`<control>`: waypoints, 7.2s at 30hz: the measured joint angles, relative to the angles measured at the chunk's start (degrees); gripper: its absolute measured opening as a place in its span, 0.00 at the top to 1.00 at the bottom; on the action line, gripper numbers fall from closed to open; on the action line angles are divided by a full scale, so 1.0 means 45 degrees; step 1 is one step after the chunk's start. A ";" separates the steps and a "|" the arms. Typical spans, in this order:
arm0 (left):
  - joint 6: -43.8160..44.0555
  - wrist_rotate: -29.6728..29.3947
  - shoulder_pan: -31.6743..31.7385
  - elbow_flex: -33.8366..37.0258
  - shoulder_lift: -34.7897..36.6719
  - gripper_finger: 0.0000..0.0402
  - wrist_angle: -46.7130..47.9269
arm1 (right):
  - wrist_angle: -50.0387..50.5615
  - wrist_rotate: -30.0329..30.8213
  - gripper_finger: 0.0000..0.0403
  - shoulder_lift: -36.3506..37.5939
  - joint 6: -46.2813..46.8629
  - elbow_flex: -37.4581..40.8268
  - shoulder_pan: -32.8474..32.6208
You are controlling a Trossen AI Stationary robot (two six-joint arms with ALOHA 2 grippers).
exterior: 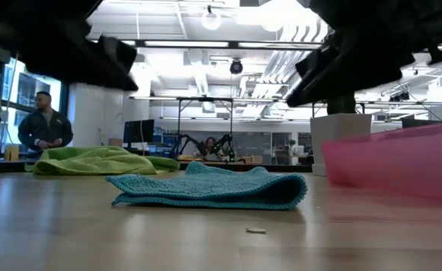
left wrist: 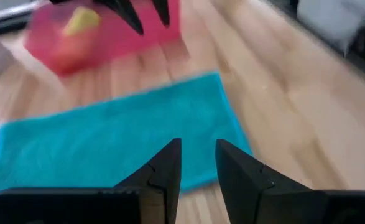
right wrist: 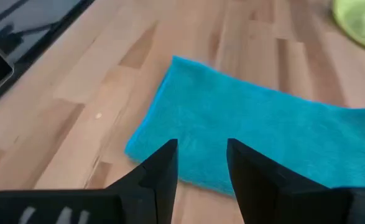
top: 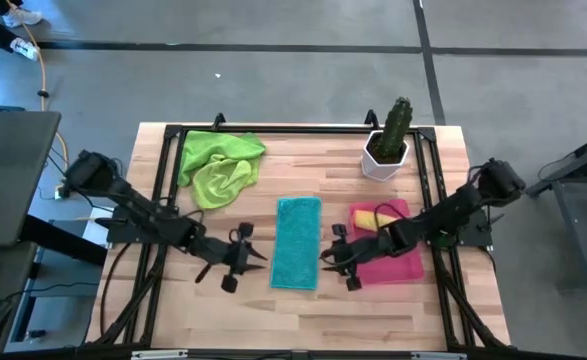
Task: Roll microfiber towels into tight, uniform cylinder then place into a basket
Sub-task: Roll the blue microfiber towel
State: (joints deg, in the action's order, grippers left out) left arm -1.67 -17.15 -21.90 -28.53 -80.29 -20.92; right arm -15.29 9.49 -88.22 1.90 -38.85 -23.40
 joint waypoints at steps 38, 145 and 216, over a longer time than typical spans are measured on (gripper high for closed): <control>0.3758 0.1006 -0.0051 -0.4017 -0.6145 0.78 0.1736 | 0.2321 -0.1642 0.68 -0.4063 0.0247 -0.2754 -0.0704; -0.3348 0.1214 -0.0432 -0.6263 -0.6315 0.64 0.5120 | 0.2079 -0.1244 1.00 -0.4412 -0.2318 -0.2773 -0.0563; 1.1675 0.2511 0.0151 -0.6251 -0.4730 0.99 0.9369 | -0.0206 -0.3259 0.81 -0.4399 0.4500 -0.2783 0.2584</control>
State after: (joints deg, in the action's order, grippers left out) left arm 50.87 -5.85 -21.22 -56.66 -101.58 21.25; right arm -16.22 -5.18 -108.01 22.15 -51.37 -11.77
